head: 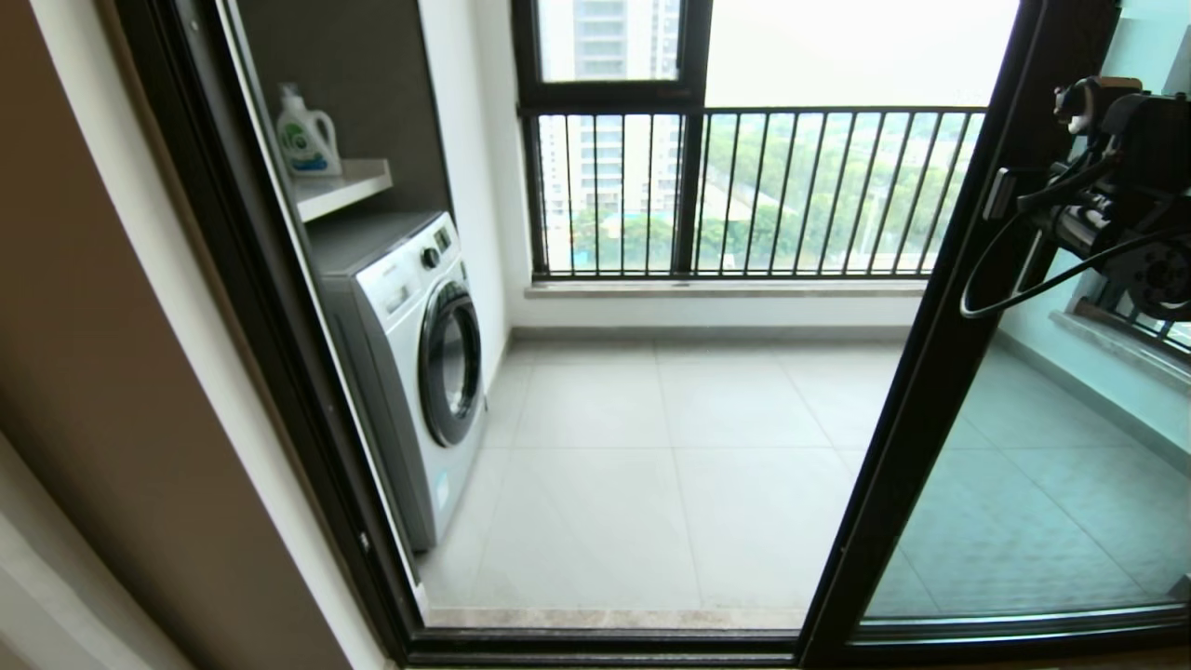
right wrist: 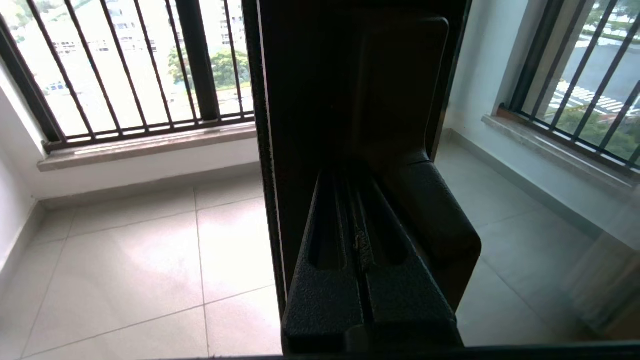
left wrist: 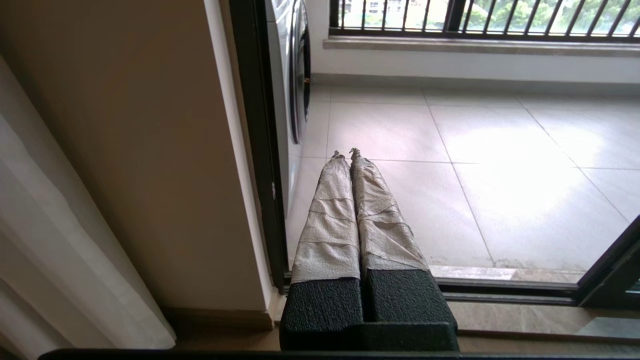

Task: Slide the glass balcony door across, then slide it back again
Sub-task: Open the slid door

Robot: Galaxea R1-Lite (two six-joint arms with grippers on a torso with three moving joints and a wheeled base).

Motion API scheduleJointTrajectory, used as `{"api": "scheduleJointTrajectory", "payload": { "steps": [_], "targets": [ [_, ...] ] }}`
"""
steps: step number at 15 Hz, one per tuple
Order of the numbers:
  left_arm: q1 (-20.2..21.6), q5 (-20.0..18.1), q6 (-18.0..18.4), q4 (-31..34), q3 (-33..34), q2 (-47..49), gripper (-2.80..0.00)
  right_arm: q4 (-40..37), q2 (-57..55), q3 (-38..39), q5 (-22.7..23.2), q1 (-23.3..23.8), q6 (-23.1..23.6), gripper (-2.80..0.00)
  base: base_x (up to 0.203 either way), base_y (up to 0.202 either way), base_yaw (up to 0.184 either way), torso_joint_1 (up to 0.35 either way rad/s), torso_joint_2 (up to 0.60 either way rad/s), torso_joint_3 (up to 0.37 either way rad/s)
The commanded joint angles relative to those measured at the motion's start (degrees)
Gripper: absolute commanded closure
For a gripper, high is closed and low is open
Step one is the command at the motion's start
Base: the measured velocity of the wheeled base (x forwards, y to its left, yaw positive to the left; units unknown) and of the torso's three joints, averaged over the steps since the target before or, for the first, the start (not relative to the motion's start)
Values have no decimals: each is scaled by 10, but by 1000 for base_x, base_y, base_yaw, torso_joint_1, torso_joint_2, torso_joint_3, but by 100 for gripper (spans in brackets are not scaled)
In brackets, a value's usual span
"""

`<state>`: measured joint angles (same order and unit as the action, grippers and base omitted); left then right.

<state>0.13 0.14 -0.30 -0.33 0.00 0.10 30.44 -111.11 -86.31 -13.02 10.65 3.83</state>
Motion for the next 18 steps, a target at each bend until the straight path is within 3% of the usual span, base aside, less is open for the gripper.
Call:
{"api": "scheduleJointTrajectory", "payload": {
  "steps": [1,10,18],
  "targets": [
    [0,0,0,0,0,1,0,1,5,8,8,12,0,0,0,0,0,0,0,0],
    [0,0,0,0,0,1,0,1,14,8,19,30,0,0,0,0,0,0,0,0],
    [0,0,0,0,0,1,0,-3,80,-16,24,2,3,0,0,0,0,0,0,0]
  ]
}}
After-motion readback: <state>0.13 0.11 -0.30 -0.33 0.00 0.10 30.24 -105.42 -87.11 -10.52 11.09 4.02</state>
